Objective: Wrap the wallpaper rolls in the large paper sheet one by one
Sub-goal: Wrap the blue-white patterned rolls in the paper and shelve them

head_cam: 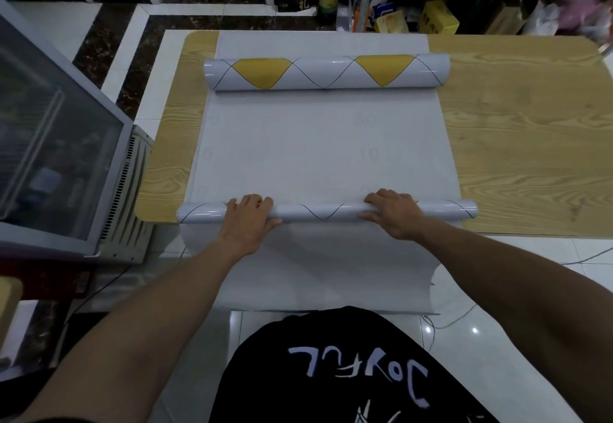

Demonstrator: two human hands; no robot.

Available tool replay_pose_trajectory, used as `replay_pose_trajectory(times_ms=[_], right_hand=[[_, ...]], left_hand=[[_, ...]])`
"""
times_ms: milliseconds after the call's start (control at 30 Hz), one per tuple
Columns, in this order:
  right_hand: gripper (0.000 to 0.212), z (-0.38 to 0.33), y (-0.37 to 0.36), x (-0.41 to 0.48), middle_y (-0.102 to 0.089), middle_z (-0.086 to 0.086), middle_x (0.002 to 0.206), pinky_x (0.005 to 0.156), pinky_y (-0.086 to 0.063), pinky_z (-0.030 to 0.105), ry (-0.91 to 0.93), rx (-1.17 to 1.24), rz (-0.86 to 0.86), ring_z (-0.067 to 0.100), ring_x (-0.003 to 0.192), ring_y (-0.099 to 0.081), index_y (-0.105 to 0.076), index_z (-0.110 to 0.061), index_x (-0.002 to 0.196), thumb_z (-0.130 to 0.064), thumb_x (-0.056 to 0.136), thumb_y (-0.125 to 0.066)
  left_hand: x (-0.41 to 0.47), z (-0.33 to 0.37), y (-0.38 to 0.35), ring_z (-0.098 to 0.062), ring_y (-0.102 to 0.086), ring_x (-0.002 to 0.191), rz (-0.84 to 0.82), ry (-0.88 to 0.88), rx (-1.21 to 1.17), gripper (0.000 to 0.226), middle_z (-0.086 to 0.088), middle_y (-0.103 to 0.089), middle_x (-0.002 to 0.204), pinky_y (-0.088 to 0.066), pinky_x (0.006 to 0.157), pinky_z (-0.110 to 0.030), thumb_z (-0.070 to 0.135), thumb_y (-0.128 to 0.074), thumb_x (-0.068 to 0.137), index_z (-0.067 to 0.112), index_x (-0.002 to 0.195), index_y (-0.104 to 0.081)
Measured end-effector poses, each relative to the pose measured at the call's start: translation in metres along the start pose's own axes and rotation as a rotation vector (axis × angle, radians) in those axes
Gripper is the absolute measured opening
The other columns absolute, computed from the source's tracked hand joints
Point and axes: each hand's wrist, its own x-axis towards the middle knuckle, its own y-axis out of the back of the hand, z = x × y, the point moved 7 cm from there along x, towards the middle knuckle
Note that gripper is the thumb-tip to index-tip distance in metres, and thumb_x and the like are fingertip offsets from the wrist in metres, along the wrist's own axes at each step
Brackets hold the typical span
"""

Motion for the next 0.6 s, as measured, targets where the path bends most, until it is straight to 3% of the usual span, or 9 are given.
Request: replay_pose_trajectory(times_ms=[233, 333, 467, 600], right_hand=[[0.054, 0.0044, -0.0069, 0.0005, -0.047, 0.004, 0.127, 0.102, -0.033, 0.043, -0.035, 0.006, -0.001, 0.023, 0.121, -0.044, -0.048, -0.023, 0.132, -0.059, 0.094, -0.037], [0.070, 0.0046, -0.0075, -0.0014, -0.051, 0.003, 0.128, 0.105, -0.029, 0.044, -0.025, 0.068, 0.015, 0.024, 0.124, -0.044, -0.038, -0.021, 0.136, -0.066, 0.084, -0.050], [0.050, 0.0079, 0.0001, 0.0015, -0.060, 0.001, 0.114, 0.101, -0.029, 0.042, -0.034, 0.026, 0.042, 0.021, 0.113, -0.051, -0.047, -0.022, 0.116, -0.062, 0.086, -0.052], [0.048, 0.0072, -0.0015, 0.0005, -0.053, 0.002, 0.119, 0.100, -0.032, 0.041, 0.004, 0.018, 0.080, 0.022, 0.115, -0.045, -0.055, -0.018, 0.117, -0.058, 0.092, -0.045]], left_hand=[[0.0008, 0.0021, 0.0040, -0.033, -0.056, 0.099, 0.016, -0.010, 0.051, 0.039, -0.013, -0.060, 0.104, -0.036, 0.096, -0.049, 0.042, -0.050, 0.094, 0.010, 0.113, -0.059], [0.0020, -0.0006, 0.0030, -0.033, -0.058, 0.097, -0.016, 0.028, 0.042, 0.040, -0.011, -0.064, 0.102, -0.037, 0.095, -0.046, 0.042, -0.048, 0.096, 0.011, 0.121, -0.051], [0.0036, -0.0012, 0.0002, -0.029, -0.056, 0.096, -0.055, 0.005, 0.033, 0.031, -0.007, -0.063, 0.101, -0.038, 0.089, -0.040, 0.040, -0.043, 0.098, 0.015, 0.116, -0.047], [0.0027, -0.0027, 0.0037, -0.031, -0.054, 0.099, -0.017, -0.018, -0.044, 0.045, -0.009, -0.059, 0.108, -0.042, 0.084, -0.042, 0.052, -0.052, 0.091, 0.012, 0.112, -0.057]])
